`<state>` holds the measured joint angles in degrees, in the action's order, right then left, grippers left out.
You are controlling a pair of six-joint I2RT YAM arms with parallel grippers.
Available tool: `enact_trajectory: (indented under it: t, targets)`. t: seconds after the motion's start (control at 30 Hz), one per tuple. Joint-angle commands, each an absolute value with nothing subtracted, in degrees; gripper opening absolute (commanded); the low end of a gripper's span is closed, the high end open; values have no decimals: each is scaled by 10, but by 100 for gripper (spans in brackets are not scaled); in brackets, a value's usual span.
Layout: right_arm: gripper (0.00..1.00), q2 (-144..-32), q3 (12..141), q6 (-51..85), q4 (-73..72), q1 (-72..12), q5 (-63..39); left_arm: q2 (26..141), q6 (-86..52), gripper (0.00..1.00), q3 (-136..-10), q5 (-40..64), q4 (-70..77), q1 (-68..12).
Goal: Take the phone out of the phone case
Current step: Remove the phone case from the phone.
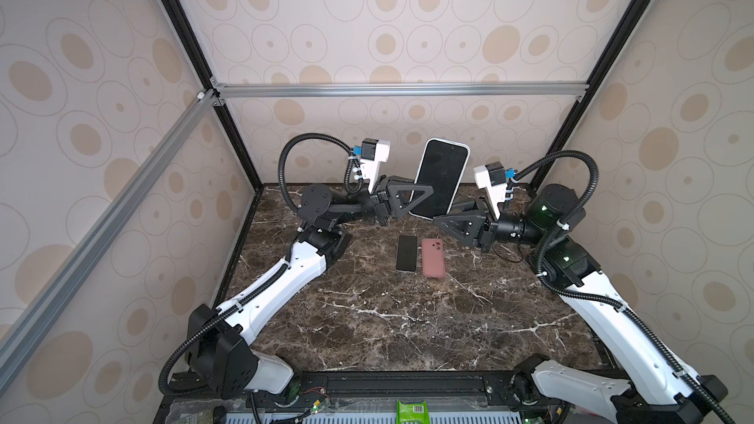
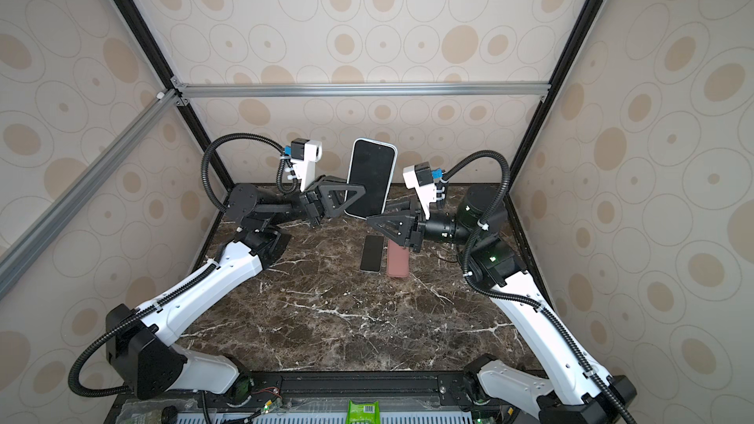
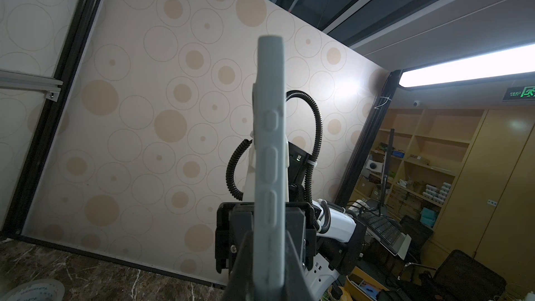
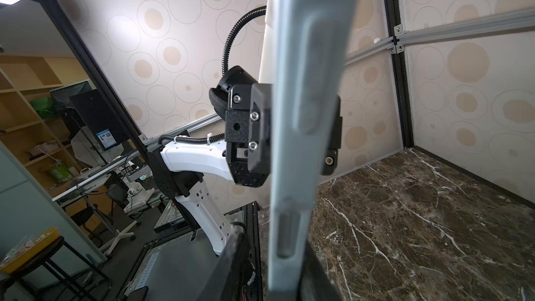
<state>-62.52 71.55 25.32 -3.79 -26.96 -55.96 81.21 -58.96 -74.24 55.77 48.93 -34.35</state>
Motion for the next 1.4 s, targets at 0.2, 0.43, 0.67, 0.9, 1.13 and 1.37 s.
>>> enact_trajectory:
  t: [0.2,0.43,0.67,0.9,1.13,1.37]
  targets:
    - [15,-634,769,164,29,-272,-616,811,-596,0,-757,522,448,-333]
    - [11,-625,784,62,88,-272,-556,837,-640,0,-756,517,430,-321]
    - [16,-600,795,-4,116,-272,-502,842,-645,0,-752,522,418,-318]
    - [28,-594,775,8,116,-272,-542,845,-665,0,-747,527,452,-316]
    - [25,-589,773,-4,117,-272,-554,850,-674,0,-743,526,457,-309]
    - [9,-597,785,-44,127,-272,-591,868,-687,0,-753,533,429,-306]
